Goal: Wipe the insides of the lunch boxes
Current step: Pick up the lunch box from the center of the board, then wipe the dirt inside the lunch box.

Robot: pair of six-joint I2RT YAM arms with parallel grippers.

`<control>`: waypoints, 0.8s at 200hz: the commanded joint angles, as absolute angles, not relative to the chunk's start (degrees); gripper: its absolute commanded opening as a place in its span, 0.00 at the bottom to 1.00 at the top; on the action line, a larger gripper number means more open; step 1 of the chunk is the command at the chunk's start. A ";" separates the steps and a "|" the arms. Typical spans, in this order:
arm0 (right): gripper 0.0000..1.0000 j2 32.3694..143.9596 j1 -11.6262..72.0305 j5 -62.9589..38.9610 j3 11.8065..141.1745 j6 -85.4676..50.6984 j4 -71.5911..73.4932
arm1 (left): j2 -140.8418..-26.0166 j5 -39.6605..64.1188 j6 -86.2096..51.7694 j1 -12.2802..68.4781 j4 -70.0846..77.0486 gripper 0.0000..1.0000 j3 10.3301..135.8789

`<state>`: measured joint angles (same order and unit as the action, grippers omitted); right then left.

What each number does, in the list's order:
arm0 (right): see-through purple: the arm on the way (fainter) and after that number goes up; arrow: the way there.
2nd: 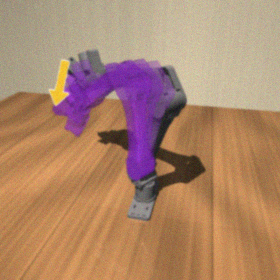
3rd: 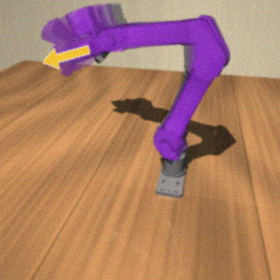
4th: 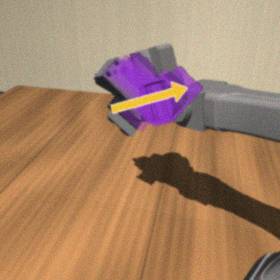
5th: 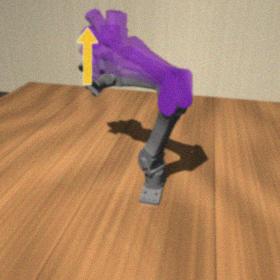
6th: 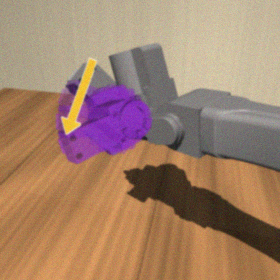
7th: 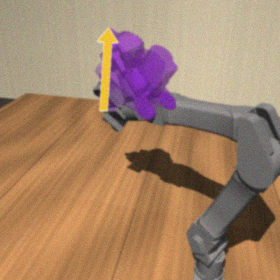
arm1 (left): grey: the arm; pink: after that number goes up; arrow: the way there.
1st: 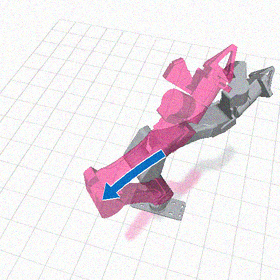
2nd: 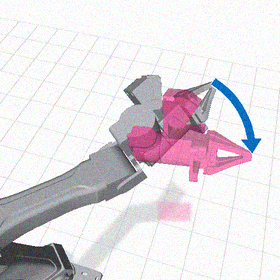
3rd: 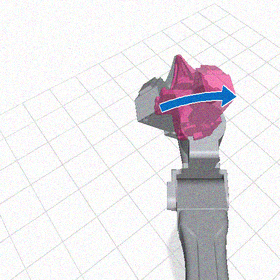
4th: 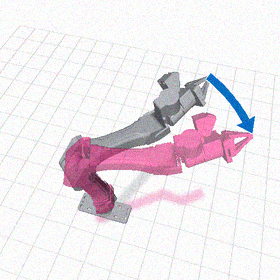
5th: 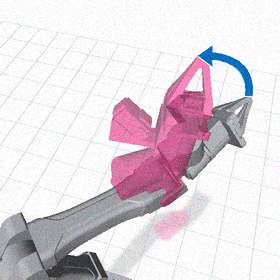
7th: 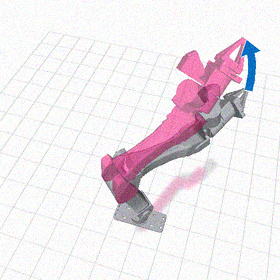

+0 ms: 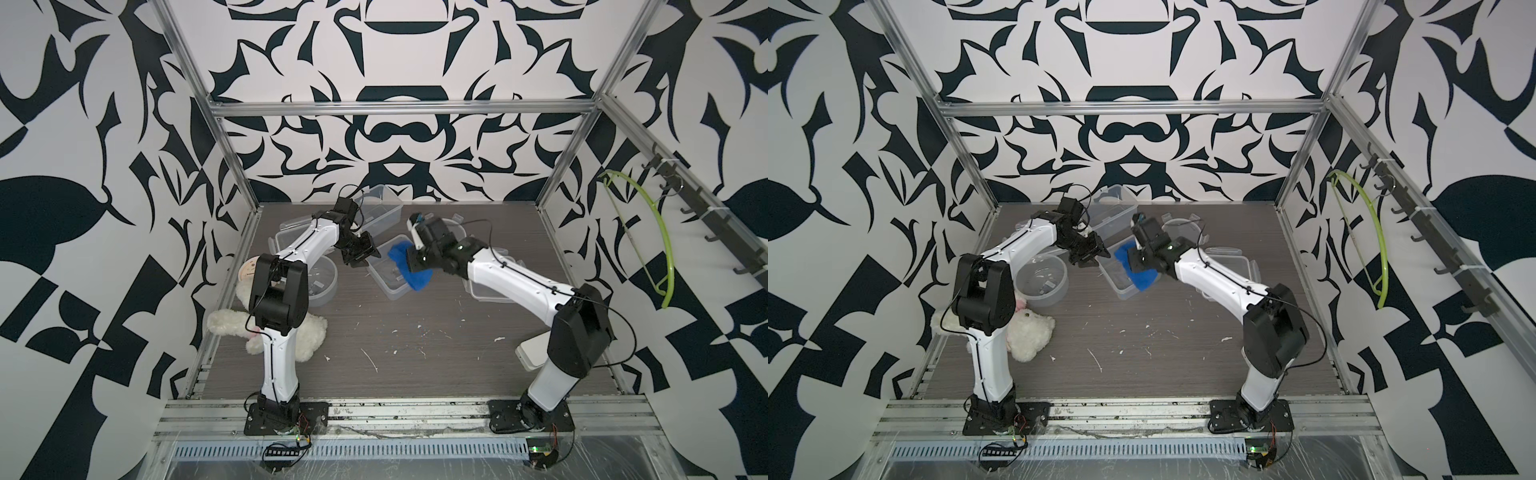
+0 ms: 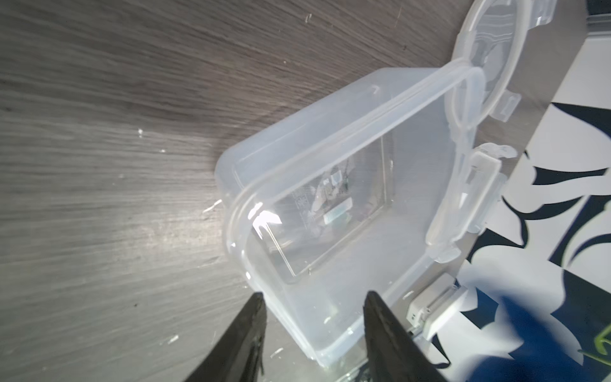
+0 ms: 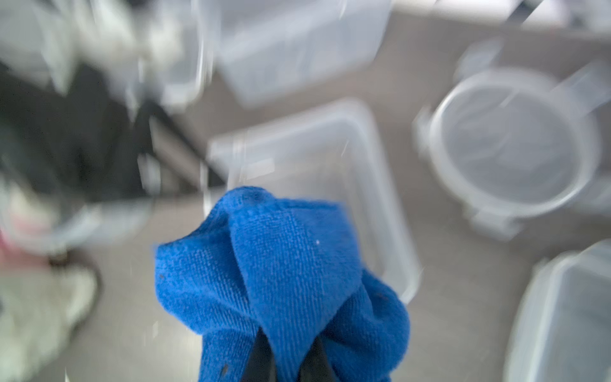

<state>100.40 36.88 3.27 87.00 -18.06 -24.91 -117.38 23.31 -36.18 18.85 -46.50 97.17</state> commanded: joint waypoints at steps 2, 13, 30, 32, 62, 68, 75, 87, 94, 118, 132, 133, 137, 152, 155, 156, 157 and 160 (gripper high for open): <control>0.00 110.16 36.76 0.14 97.81 -14.69 -27.41 | -119.10 21.07 -35.68 18.65 -47.24 0.50 96.66; 0.00 116.11 36.74 -1.72 103.82 -14.10 -29.12 | -119.62 20.68 -35.76 18.72 -47.42 0.50 96.88; 0.00 124.14 36.74 -4.52 112.61 -14.31 -31.48 | -120.83 20.50 -35.85 18.81 -47.66 0.49 97.94; 0.00 125.01 36.74 -4.98 113.43 -14.43 -31.76 | -120.98 20.51 -35.86 18.87 -47.71 0.49 98.09; 0.00 132.95 36.96 -9.24 122.46 -15.72 -35.15 | -123.10 20.07 -36.04 19.31 -48.38 0.48 100.06; 0.00 133.57 37.00 -9.85 123.04 -15.82 -35.32 | -123.58 20.11 -36.12 19.41 -48.50 0.48 100.59; 0.00 133.89 37.09 -10.46 123.22 -15.88 -35.33 | -124.21 20.07 -36.21 19.51 -48.76 0.47 101.18; 0.00 133.69 37.26 -11.51 122.39 -16.06 -35.21 | -125.25 20.03 -36.21 19.76 -49.13 0.41 102.15; 0.00 133.15 37.35 -11.94 121.44 -16.31 -35.13 | -125.78 19.77 -36.29 19.94 -49.27 0.34 102.62; 0.00 129.60 37.35 -11.96 114.78 -16.68 -32.18 | -126.83 18.22 -36.30 20.43 -50.57 0.22 104.54; 0.00 127.45 37.35 -12.05 111.02 -16.69 -30.78 | -126.75 17.07 -36.30 20.64 -50.96 0.17 105.34; 0.00 127.31 37.35 -12.05 110.79 -16.65 -30.73 | -126.70 16.97 -36.30 20.65 -51.06 0.16 105.45; 0.00 126.74 37.35 -12.09 109.97 -16.63 -30.60 | -126.67 16.67 -36.22 20.73 -51.26 0.14 105.70; 0.00 124.91 37.35 -11.95 107.56 -16.55 -30.68 | -126.52 14.58 -35.72 21.07 -52.27 0.08 106.75; 0.00 124.53 37.35 -11.98 107.18 -16.54 -30.85 | -126.46 14.05 -35.57 21.15 -52.55 0.07 107.05; 0.00 124.40 37.35 -11.96 107.03 -16.49 -30.89 | -126.42 13.88 -35.49 21.21 -52.60 0.07 107.14; 0.00 124.25 37.35 -12.00 106.86 -16.50 -30.87 | -126.45 13.75 -35.46 21.24 -52.71 0.06 107.14; 0.00 123.93 37.35 -12.01 106.49 -16.52 -30.92 | -126.39 13.28 -35.24 21.34 -52.95 0.05 107.38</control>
<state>128.81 36.86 -10.22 109.27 -16.38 -31.38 -126.54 16.14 -36.40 20.69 -51.11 103.79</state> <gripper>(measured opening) 0.077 0.096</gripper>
